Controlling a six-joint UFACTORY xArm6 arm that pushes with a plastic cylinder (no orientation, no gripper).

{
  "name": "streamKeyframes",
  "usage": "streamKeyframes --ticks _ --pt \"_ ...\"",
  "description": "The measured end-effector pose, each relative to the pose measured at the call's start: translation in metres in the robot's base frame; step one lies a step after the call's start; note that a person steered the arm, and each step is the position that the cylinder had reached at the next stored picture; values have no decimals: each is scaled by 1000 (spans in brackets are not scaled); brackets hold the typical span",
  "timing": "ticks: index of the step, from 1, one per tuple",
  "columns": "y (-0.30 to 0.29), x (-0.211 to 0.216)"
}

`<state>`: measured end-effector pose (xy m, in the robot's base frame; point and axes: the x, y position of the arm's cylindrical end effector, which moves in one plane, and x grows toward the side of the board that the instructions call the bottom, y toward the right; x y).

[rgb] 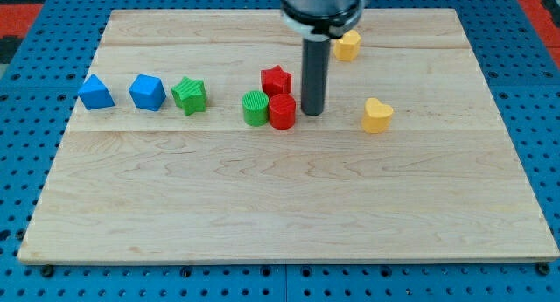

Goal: Place the red circle to the bottom of the green circle

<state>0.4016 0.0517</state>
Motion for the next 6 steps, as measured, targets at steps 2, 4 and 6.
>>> streamKeyframes --ticks 2,4,6 --pt "-37 -14" --pt "-67 47" --pt "-116 30"
